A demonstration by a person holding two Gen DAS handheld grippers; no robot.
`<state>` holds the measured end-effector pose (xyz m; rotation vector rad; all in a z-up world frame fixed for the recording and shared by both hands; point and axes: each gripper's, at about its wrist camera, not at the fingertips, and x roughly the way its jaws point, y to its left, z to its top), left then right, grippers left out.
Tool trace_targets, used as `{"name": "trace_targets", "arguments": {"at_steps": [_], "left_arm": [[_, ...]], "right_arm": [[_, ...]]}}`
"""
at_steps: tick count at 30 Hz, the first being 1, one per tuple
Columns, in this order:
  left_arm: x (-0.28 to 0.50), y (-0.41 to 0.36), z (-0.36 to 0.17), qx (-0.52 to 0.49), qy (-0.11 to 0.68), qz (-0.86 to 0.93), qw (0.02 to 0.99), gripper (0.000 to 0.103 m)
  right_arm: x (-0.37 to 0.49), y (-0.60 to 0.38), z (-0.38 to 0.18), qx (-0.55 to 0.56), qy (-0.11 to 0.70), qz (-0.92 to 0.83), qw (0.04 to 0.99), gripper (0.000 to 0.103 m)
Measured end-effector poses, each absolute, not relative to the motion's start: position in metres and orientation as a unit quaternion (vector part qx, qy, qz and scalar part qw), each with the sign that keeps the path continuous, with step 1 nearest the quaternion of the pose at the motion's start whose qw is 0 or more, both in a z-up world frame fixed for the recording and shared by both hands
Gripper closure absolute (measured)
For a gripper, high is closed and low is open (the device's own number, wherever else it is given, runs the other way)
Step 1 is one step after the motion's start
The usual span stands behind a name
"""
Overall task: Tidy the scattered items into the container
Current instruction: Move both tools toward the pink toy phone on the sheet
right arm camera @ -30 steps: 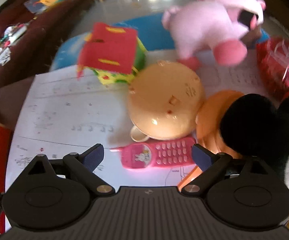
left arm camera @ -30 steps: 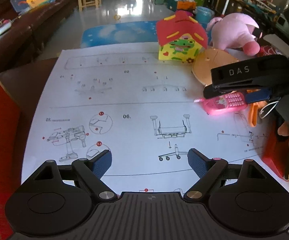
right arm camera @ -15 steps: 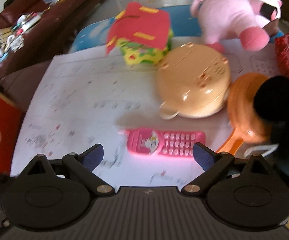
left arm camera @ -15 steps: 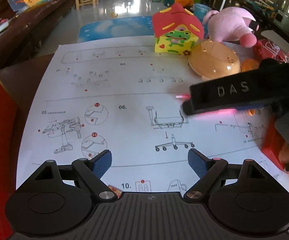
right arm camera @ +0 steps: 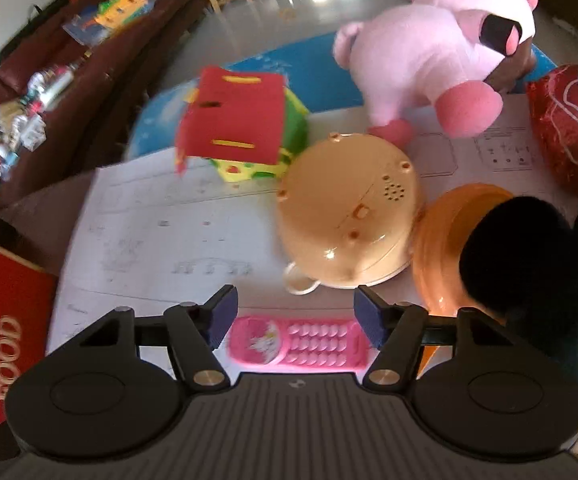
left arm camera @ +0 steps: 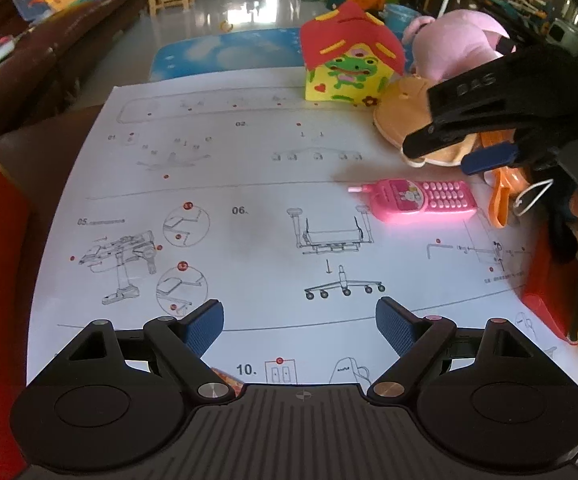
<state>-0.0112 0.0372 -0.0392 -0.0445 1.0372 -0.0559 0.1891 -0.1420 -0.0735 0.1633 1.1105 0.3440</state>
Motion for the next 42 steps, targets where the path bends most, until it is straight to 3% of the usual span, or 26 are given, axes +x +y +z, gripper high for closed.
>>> {"name": "trace_targets", "arguments": {"at_steps": [13, 16, 36, 39, 41, 42], "left_arm": [[-0.019, 0.043, -0.042, -0.039, 0.503, -0.017, 0.863, 0.012], [-0.024, 0.045, -0.041, -0.043, 0.506, -0.014, 0.861, 0.012], [-0.016, 0.011, -0.052, 0.042, 0.488, -0.095, 0.867, 0.022], [-0.018, 0.008, -0.052, 0.063, 0.482, -0.091, 0.869, 0.039], [-0.018, 0.009, -0.050, 0.063, 0.481, -0.097, 0.869, 0.063], [-0.017, 0.010, -0.049, 0.059, 0.485, -0.099, 0.867, 0.065]], "right_arm": [[0.141, -0.124, -0.093, 0.109, 0.575, 0.210, 0.783, 0.039], [0.125, -0.120, -0.095, 0.138, 0.601, 0.253, 0.746, 0.044], [0.126, -0.136, -0.092, 0.170, 0.582, 0.211, 0.767, 0.041], [0.123, -0.134, -0.095, 0.173, 0.584, 0.212, 0.764, 0.041], [0.121, -0.136, -0.095, 0.176, 0.584, 0.213, 0.763, 0.041], [0.120, -0.136, -0.096, 0.179, 0.585, 0.214, 0.762, 0.041]]}}
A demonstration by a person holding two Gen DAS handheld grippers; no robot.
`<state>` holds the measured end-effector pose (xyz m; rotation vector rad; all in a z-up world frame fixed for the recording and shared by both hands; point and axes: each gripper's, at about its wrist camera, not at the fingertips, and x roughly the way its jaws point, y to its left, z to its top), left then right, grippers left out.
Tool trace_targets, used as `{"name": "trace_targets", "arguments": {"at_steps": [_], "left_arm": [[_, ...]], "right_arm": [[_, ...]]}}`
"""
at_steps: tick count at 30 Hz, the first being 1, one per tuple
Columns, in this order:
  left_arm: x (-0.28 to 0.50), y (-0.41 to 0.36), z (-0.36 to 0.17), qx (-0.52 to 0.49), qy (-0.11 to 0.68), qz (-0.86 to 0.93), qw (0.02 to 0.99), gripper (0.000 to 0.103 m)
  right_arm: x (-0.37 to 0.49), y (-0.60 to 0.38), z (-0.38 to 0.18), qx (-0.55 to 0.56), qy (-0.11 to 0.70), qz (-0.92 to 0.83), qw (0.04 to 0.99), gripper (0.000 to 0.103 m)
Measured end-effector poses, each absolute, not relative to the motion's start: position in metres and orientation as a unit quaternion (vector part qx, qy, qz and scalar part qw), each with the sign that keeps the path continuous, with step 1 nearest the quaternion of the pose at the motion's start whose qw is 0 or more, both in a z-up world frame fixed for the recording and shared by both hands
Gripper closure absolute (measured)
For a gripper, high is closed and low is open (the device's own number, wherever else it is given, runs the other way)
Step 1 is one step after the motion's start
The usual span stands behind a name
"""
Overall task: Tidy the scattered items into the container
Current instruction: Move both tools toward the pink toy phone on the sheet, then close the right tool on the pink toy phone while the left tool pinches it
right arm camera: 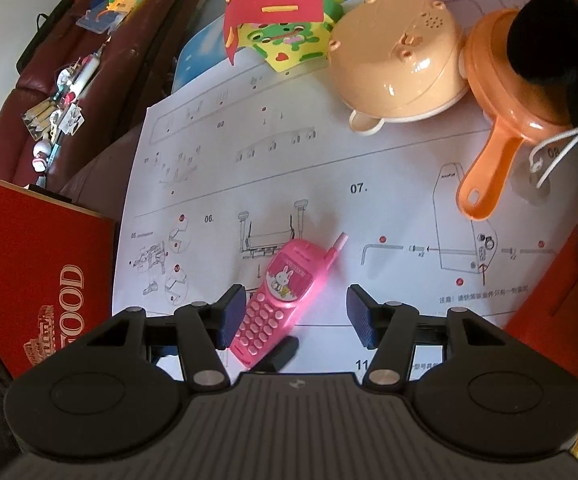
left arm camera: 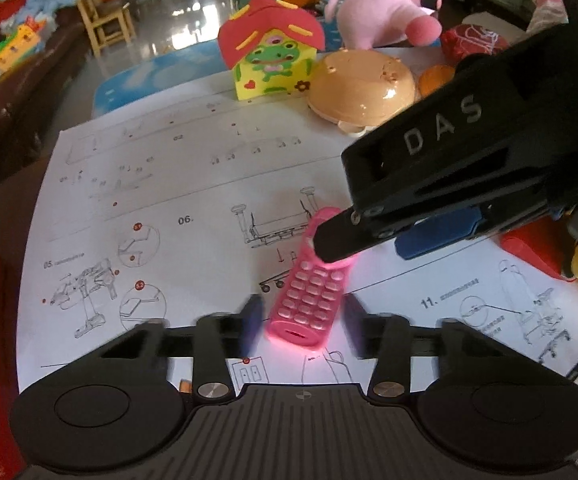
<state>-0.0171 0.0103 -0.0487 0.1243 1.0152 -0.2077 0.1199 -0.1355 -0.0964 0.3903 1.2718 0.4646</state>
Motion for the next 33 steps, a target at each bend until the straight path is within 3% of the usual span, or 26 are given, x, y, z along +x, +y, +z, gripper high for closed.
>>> {"name": "trace_targets", "arguments": {"at_steps": [5, 17, 19, 21, 24, 25, 26, 33], "left_arm": [[-0.020, 0.018, -0.046, 0.021, 0.499, -0.114, 0.859, 0.071], [-0.030, 0.020, -0.045, -0.028, 0.515, -0.158, 0.842, 0.071], [-0.032, 0.021, -0.045, -0.028, 0.517, -0.159, 0.841, 0.068], [-0.034, 0.018, -0.044, -0.018, 0.516, -0.156, 0.842, 0.049], [-0.041, 0.010, -0.045, 0.016, 0.506, -0.150, 0.849, 0.048], [-0.043, 0.007, -0.044, 0.025, 0.503, -0.147, 0.851, 0.062], [-0.044, 0.006, -0.045, 0.032, 0.502, -0.144, 0.852, 0.065], [-0.044, 0.033, -0.045, -0.055, 0.517, -0.158, 0.839, 0.068]], "right_arm": [[0.116, -0.138, -0.099, 0.187, 0.580, 0.215, 0.763, 0.037], [0.113, -0.128, -0.104, 0.193, 0.577, 0.224, 0.761, 0.040], [0.112, -0.123, -0.102, 0.179, 0.577, 0.220, 0.766, 0.048], [0.111, -0.123, -0.103, 0.173, 0.582, 0.214, 0.765, 0.074], [0.109, -0.126, -0.108, 0.201, 0.596, 0.219, 0.746, 0.079], [0.108, -0.126, -0.108, 0.201, 0.597, 0.217, 0.746, 0.079], [0.106, -0.125, -0.107, 0.199, 0.595, 0.217, 0.748, 0.077], [0.104, -0.136, -0.101, 0.213, 0.590, 0.220, 0.748, 0.075]]}}
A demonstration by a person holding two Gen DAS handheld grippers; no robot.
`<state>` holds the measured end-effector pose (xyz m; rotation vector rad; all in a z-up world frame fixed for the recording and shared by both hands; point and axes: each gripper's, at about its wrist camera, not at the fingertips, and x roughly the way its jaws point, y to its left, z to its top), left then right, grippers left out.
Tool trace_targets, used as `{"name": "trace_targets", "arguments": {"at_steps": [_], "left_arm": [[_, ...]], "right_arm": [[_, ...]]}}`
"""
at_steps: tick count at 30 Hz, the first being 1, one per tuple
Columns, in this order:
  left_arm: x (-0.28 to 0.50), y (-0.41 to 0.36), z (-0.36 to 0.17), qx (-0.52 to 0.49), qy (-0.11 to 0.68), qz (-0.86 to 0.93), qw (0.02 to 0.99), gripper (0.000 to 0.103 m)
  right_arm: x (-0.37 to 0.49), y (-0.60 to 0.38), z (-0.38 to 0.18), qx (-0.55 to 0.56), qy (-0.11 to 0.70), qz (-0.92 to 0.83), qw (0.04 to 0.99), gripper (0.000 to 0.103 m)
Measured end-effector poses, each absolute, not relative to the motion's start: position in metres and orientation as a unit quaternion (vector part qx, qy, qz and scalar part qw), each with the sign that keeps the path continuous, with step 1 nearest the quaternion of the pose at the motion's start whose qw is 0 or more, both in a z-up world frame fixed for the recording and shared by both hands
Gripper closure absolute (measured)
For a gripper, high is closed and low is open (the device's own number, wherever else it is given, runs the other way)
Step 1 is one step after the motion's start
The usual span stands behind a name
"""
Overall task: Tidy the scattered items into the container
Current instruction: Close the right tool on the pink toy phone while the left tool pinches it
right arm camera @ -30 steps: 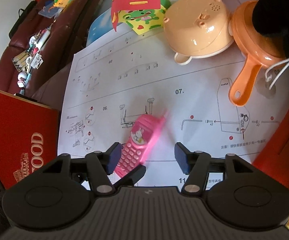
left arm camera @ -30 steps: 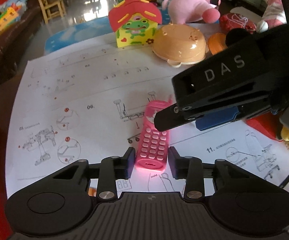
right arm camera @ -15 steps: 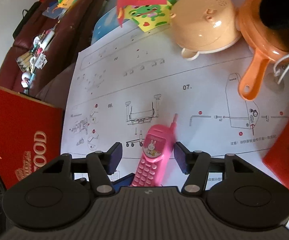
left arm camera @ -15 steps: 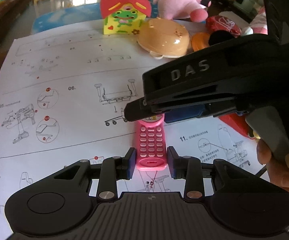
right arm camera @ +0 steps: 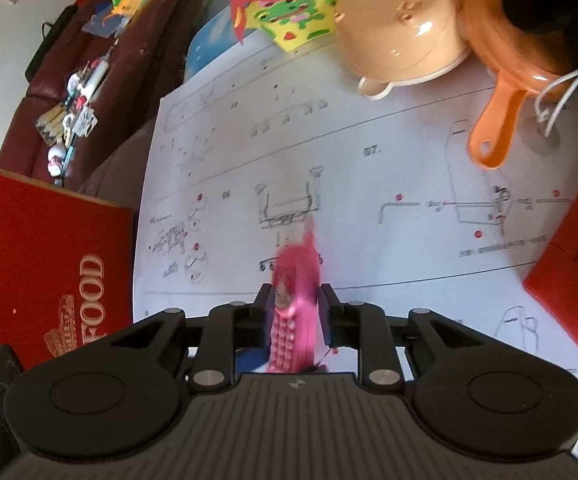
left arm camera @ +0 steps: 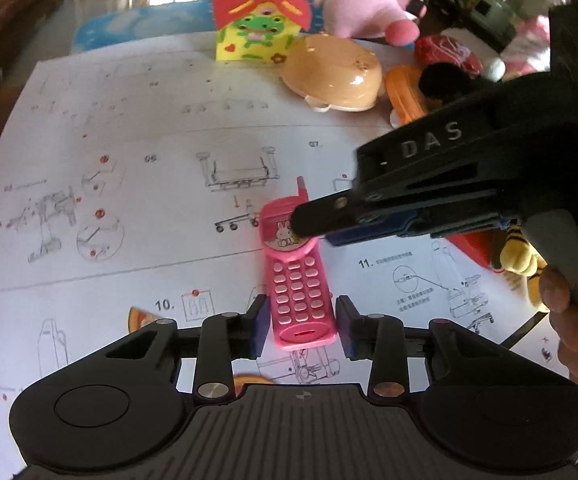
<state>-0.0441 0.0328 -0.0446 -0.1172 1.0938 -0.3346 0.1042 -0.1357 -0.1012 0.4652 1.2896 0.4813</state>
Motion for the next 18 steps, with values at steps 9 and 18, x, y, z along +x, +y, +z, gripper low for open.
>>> {"name": "trace_targets", "arguments": {"at_steps": [9, 18], "left_arm": [[-0.048, 0.031, -0.043, -0.066, 0.520, -0.176, 0.833, 0.067], [-0.059, 0.020, -0.037, -0.007, 0.502, -0.142, 0.853, 0.067]], "right_arm": [[0.098, -0.128, -0.106, 0.190, 0.595, 0.215, 0.751, 0.074], [0.091, -0.114, -0.089, 0.157, 0.586, 0.225, 0.763, 0.078]]}}
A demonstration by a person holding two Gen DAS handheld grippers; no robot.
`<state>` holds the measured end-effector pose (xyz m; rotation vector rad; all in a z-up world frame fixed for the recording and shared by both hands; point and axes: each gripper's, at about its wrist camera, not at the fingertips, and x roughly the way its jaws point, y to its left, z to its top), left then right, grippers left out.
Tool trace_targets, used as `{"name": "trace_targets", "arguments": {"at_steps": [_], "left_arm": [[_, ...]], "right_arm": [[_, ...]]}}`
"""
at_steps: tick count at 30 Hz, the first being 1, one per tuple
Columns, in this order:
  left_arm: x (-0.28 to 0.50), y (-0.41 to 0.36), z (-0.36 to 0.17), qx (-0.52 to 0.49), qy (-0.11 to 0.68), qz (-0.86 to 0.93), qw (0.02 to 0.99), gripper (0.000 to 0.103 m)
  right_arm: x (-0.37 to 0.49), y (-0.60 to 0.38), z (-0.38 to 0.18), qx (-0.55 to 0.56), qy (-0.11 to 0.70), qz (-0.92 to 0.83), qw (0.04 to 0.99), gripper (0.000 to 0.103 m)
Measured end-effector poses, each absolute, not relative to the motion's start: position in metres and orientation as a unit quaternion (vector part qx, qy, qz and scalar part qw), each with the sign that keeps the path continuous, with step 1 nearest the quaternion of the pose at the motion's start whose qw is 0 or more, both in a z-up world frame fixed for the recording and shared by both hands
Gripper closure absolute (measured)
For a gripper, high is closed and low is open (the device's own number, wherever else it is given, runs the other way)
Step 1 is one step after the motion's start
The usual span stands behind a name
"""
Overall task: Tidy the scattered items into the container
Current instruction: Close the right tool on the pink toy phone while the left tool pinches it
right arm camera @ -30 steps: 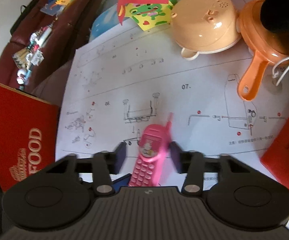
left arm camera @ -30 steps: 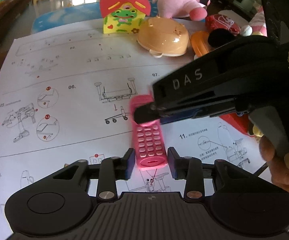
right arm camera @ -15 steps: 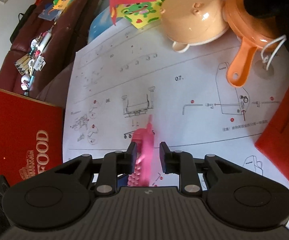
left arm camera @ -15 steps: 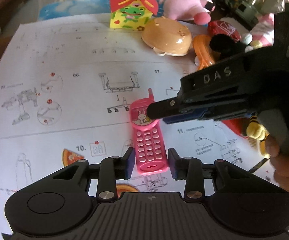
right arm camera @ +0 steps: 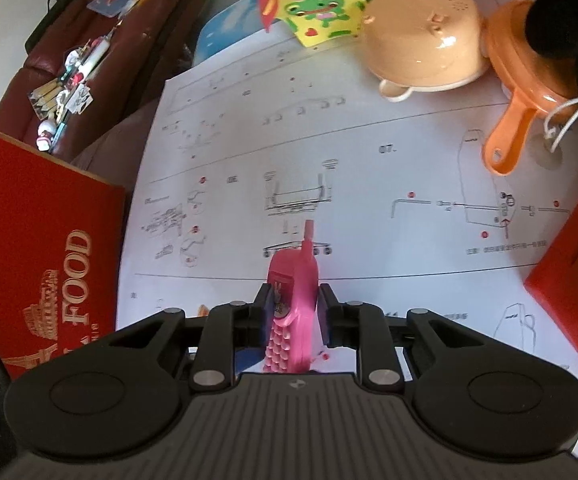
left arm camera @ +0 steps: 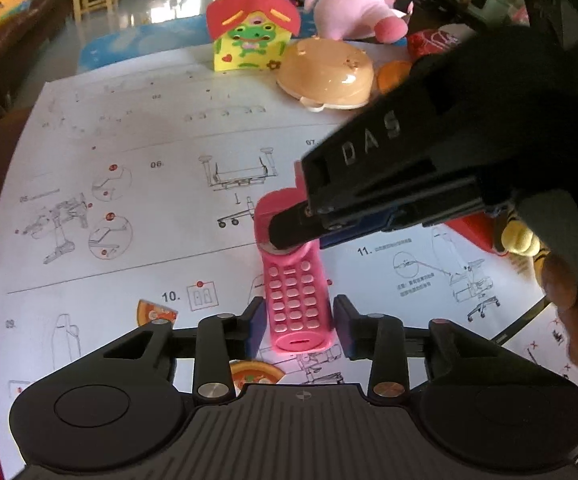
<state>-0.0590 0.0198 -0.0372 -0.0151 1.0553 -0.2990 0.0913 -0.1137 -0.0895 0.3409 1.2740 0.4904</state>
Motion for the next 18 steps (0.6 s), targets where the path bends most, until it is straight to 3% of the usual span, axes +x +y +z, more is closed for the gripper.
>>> {"name": "trace_targets", "arguments": {"at_steps": [7, 11, 16, 18], "left_arm": [[-0.065, 0.029, -0.035, -0.031, 0.504, -0.164, 0.847, 0.069], [-0.069, 0.025, -0.037, -0.035, 0.507, -0.178, 0.842, 0.069], [-0.074, 0.022, -0.036, -0.020, 0.504, -0.162, 0.848, 0.068], [-0.075, 0.017, -0.036, -0.004, 0.502, -0.154, 0.851, 0.056]], "right_arm": [[0.088, -0.114, -0.085, 0.156, 0.586, 0.226, 0.762, 0.068], [0.085, -0.110, -0.088, 0.145, 0.588, 0.219, 0.765, 0.067], [0.080, -0.108, -0.089, 0.144, 0.586, 0.217, 0.768, 0.074], [0.079, -0.105, -0.085, 0.137, 0.581, 0.220, 0.771, 0.081]]}}
